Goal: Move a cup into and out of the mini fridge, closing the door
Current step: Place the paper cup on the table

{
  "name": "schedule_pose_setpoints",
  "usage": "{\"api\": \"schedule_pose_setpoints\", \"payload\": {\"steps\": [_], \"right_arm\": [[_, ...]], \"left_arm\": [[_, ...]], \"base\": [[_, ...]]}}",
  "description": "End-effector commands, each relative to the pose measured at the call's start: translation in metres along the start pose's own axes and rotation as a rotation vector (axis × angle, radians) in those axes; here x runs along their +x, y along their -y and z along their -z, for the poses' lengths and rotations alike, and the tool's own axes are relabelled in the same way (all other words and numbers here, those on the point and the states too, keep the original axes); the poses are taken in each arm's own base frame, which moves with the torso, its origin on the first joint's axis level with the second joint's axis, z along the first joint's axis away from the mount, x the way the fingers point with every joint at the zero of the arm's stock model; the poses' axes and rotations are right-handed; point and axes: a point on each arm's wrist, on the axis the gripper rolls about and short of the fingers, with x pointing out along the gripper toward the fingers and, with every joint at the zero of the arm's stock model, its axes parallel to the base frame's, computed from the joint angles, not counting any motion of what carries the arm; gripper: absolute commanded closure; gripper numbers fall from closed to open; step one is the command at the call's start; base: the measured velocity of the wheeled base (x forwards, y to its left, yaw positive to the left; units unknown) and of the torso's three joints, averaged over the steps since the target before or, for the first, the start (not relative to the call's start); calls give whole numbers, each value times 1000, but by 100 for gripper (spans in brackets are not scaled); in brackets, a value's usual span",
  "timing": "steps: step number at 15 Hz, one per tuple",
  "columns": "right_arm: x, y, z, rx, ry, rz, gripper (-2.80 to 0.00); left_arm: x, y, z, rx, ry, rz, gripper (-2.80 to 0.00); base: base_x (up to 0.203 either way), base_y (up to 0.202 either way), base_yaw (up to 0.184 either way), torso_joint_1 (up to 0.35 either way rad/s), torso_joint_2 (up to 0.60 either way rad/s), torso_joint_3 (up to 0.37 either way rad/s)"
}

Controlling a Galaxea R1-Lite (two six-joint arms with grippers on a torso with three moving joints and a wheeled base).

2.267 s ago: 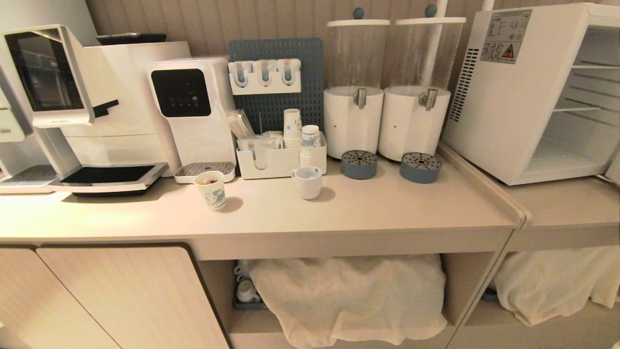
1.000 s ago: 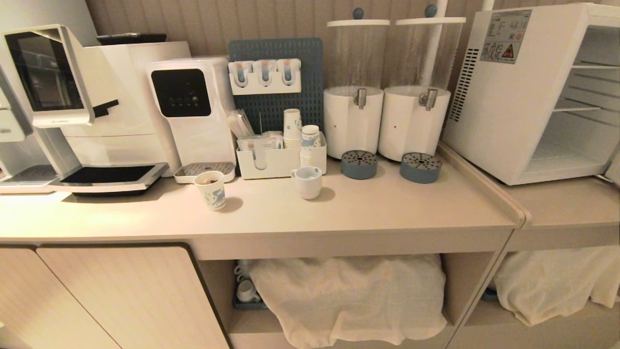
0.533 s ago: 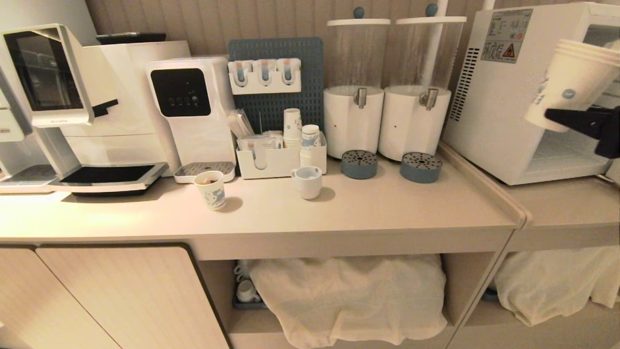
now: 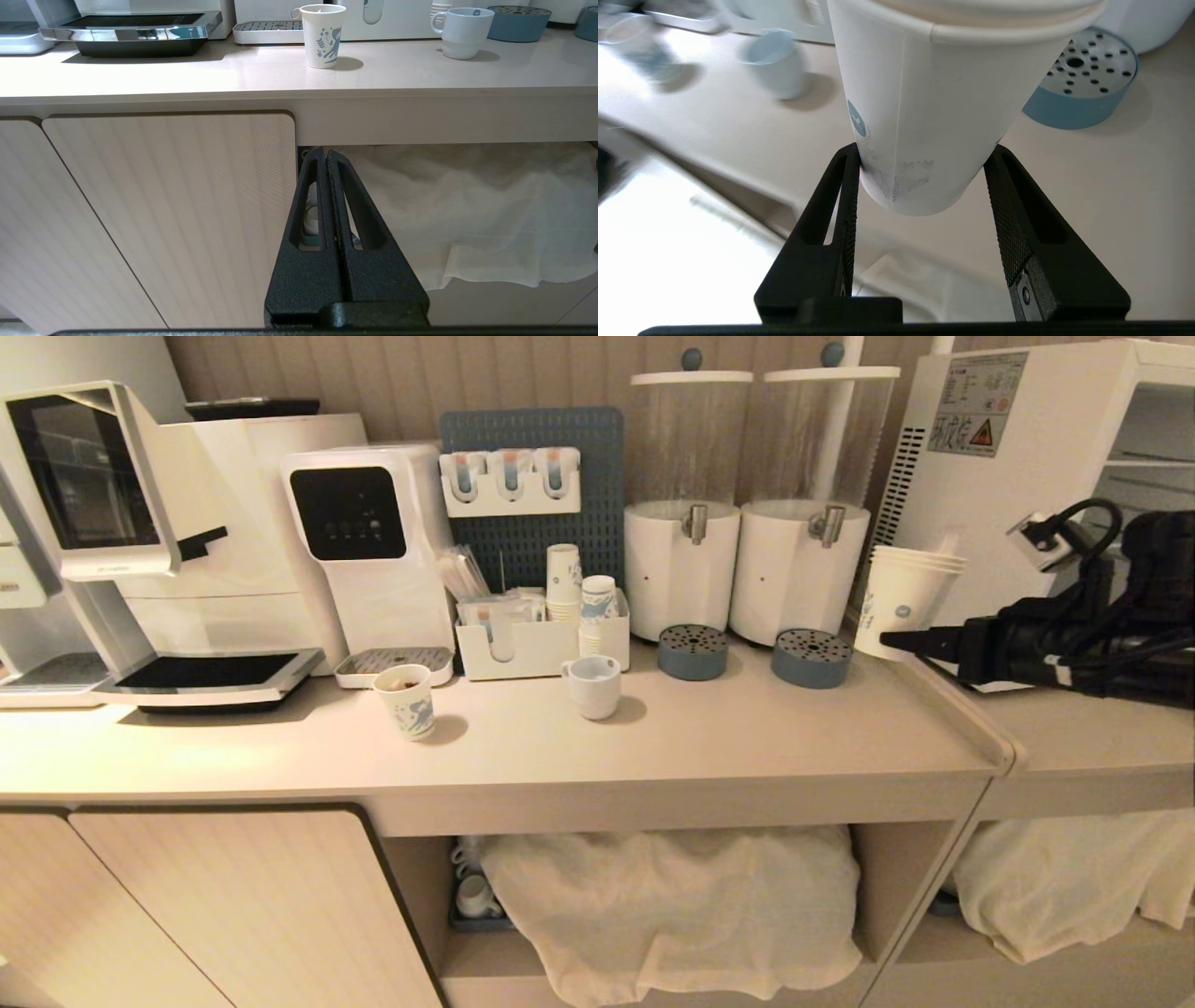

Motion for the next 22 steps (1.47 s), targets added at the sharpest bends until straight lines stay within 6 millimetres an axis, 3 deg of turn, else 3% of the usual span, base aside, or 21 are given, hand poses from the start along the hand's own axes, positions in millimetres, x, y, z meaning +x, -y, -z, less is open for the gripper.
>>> {"api": "schedule_pose_setpoints", "payload": {"steps": [1, 3, 4, 10, 22], "right_arm": [[51, 28, 40, 31, -56, 10, 0], [83, 43, 60, 19, -43, 38, 0], [97, 45, 60, -10, -16, 41, 0], [149, 27, 82, -177, 1, 141, 0], [175, 40, 129, -156, -71, 259, 0]], "left_arm": [[1, 0, 6, -2, -19, -1, 0], [1, 0, 6, -3, -19, -1, 0], [1, 0, 6, -3, -19, -1, 0], [1, 0, 6, -5, -19, -1, 0], [1, 0, 6, -5, -19, -1, 0]], "base": [[0, 0, 0, 0, 0, 0], [0, 0, 0, 0, 0, 0], [0, 0, 0, 0, 0, 0], [0, 0, 0, 0, 0, 0], [0, 0, 0, 0, 0, 0]]}}
